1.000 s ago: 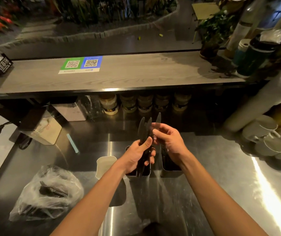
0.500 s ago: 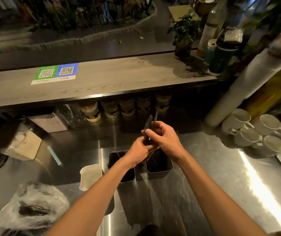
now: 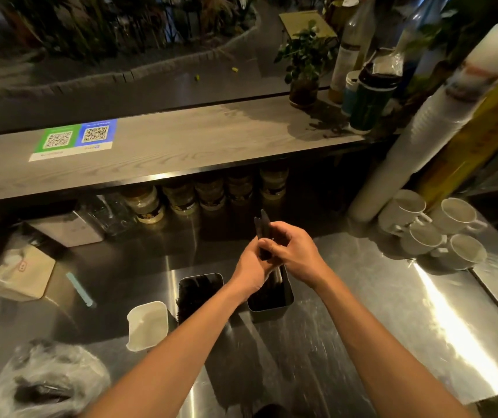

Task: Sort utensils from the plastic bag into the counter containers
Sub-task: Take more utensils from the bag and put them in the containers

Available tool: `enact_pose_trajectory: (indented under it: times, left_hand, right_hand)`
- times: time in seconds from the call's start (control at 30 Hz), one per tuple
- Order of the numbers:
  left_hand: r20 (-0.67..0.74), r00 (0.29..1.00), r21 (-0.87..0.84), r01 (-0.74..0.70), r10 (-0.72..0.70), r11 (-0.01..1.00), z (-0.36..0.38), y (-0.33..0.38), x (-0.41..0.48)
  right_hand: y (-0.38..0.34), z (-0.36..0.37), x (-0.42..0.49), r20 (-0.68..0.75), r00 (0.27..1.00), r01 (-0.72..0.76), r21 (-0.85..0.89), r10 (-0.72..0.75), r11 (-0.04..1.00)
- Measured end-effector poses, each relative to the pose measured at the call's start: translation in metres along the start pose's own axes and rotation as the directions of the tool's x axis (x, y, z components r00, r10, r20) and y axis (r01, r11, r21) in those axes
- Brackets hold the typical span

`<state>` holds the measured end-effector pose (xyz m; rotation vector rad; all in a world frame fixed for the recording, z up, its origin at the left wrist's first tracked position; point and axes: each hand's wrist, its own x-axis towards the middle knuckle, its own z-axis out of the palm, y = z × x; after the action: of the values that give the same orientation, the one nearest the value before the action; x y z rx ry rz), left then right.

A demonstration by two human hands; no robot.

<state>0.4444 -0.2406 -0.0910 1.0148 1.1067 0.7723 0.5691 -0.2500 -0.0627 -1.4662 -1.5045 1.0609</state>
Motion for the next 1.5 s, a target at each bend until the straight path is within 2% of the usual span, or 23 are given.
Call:
enact_pose_trajectory:
  times: [0.03,0.1,0.17,0.3,0.43,0.53,0.63,0.8,0.93,1.0,1.1,1.2,1.27,1.33,1.43,1.5]
  left_hand:
    - [0.001,0.999,0.084,-0.042,0.042,0.996,-0.005,-0.002,-0.001]
    - [0.025,0.989,0.366,-0.147,0.149,0.919,-0.017,-0.006,-0.002]
    - [0.035,0.975,0.487,-0.210,0.222,0.848,-0.026,-0.011,-0.006]
    - [0.059,0.966,0.529,-0.245,0.253,0.812,-0.035,-0.030,-0.012]
    - [0.019,0.963,0.580,-0.230,0.270,0.781,-0.040,-0.043,-0.012]
    - [-0.003,0.948,0.622,-0.247,0.317,0.743,-0.042,-0.049,-0.010]
    - [-0.030,0.949,0.618,-0.229,0.313,0.752,-0.043,-0.053,-0.009]
    - [0.032,0.913,0.721,-0.303,0.407,0.623,-0.045,-0.055,-0.009]
    - [0.104,0.930,0.810,-0.284,0.351,0.513,-0.047,-0.060,-0.010]
    - [0.097,0.944,0.828,-0.252,0.315,0.501,-0.046,-0.060,-0.011]
    - [0.075,0.940,0.817,-0.249,0.332,0.521,-0.048,-0.058,-0.015]
    - [0.131,0.957,0.867,-0.237,0.258,0.439,-0.052,-0.058,-0.020]
    - [0.119,0.953,0.842,-0.246,0.280,0.481,-0.054,-0.058,-0.026]
    - [0.044,0.937,0.769,-0.254,0.348,0.587,-0.056,-0.051,-0.034]
    - [-0.055,0.928,0.651,-0.247,0.369,0.718,-0.065,-0.043,-0.045]
    - [-0.095,0.921,0.602,-0.249,0.378,0.759,-0.075,-0.040,-0.054]
  right_hand:
    - [0.004,0.001,-0.001,-0.007,1.000,-0.003,-0.008,0.003,1.000]
    - [0.015,0.005,-0.005,-0.016,1.000,-0.022,-0.011,0.021,1.000]
    - [0.027,0.010,-0.010,-0.020,0.999,-0.047,-0.014,0.047,0.999]
    - [0.055,0.023,-0.016,-0.034,0.995,-0.094,-0.095,0.092,0.991]
    - [0.070,0.028,-0.019,0.019,0.990,-0.132,-0.258,0.142,0.957]
    - [0.071,0.028,-0.021,0.013,0.987,-0.152,-0.298,0.163,0.942]
    - [0.071,0.026,-0.022,0.001,0.991,-0.120,-0.393,0.131,0.912]
    - [0.068,0.028,-0.023,-0.018,0.998,-0.063,-0.476,0.062,0.877]
    - [0.065,0.031,-0.025,-0.010,0.995,-0.083,-0.597,0.096,0.798]
    - [0.062,0.032,-0.025,-0.009,0.993,-0.100,-0.627,0.121,0.772]
    - [0.056,0.035,-0.029,-0.030,0.997,-0.074,-0.653,0.071,0.753]
    - [0.051,0.037,-0.035,0.036,0.995,-0.038,-0.741,0.096,0.670]
    - [0.046,0.041,-0.040,0.033,0.993,-0.048,-0.760,0.112,0.648]
    - [0.037,0.046,-0.042,-0.026,0.997,-0.063,-0.740,0.066,0.670]
    - [0.021,0.055,-0.042,-0.063,0.997,-0.071,-0.641,0.040,0.765]
    - [0.009,0.064,-0.040,-0.042,0.997,-0.076,-0.484,0.063,0.872]
